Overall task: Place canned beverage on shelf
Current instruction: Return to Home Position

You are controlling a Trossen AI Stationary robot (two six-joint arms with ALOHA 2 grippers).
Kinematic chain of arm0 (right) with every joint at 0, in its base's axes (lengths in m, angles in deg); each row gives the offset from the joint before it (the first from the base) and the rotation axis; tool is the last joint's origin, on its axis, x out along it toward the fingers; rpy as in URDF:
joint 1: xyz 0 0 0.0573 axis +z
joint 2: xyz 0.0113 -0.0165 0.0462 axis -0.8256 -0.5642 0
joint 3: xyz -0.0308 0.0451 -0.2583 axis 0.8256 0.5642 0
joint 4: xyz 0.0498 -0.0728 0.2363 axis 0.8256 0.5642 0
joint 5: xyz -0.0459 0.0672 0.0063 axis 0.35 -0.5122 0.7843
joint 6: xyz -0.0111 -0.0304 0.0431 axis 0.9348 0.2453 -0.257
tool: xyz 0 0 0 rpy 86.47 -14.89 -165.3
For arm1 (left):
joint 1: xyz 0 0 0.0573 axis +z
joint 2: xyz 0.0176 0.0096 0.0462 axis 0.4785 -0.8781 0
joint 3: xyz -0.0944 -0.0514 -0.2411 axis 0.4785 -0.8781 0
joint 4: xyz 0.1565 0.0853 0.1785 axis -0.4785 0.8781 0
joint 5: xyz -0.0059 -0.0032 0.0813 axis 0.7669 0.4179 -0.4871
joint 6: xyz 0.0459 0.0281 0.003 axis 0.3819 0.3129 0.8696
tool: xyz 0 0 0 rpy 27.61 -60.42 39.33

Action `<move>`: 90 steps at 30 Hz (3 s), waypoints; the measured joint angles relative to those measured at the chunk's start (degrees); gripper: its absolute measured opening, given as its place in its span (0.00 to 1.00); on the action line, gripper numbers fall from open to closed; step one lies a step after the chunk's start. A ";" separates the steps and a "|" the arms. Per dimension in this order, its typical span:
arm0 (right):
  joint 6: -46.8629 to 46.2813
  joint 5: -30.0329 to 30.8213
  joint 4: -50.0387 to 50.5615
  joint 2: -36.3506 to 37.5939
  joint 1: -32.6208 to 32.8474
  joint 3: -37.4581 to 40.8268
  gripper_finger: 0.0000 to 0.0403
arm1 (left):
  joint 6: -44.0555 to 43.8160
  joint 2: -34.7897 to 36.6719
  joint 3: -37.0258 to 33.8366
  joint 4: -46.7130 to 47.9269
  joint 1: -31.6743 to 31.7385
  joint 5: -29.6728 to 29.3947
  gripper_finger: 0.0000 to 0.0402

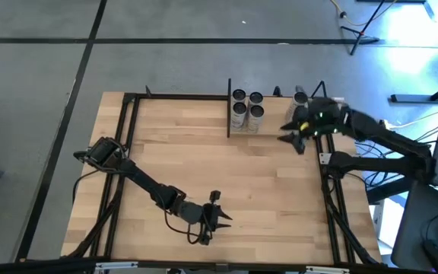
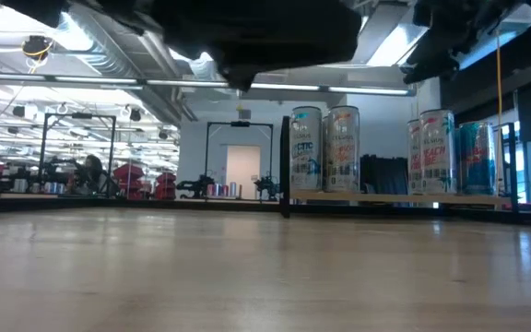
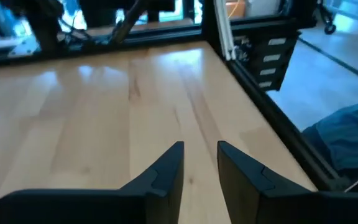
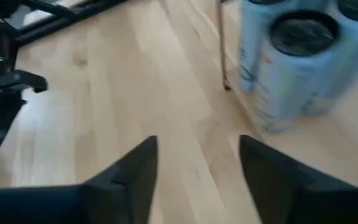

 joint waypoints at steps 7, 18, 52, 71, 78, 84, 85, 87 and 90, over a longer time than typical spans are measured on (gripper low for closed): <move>-3.70 13.14 -11.07 2.11 18.05 8.84 0.21 | 4.90 6.32 -3.46 2.08 5.33 4.44 0.08; -0.88 13.35 -36.19 5.83 31.38 26.28 0.05 | 3.25 28.12 -32.78 -19.95 12.12 9.79 0.02; -3.45 19.37 -44.25 41.48 31.84 50.83 0.06 | -12.04 75.22 -57.92 14.02 26.51 -0.43 0.01; -3.78 16.54 -43.47 40.97 31.82 50.80 0.06 | -3.59 99.12 -57.92 22.83 25.61 2.32 0.01; -3.78 16.57 -43.42 40.97 31.82 50.80 0.06 | -3.55 99.58 -57.92 23.26 25.65 -3.69 0.01; -3.78 16.54 -43.39 40.97 31.82 50.80 0.06 | -3.55 99.58 -57.92 23.26 25.65 -3.69 0.01; -3.78 16.54 -43.40 40.97 31.82 50.80 0.06 | -3.55 99.58 -57.92 23.26 25.64 -3.69 0.01; -3.78 16.54 -43.38 40.97 31.82 50.80 0.06 | -3.55 99.58 -57.92 23.26 25.65 -3.69 0.01; -3.78 16.55 -43.38 40.97 31.82 50.80 0.06 | -3.55 99.56 -57.92 23.26 25.63 -3.71 0.01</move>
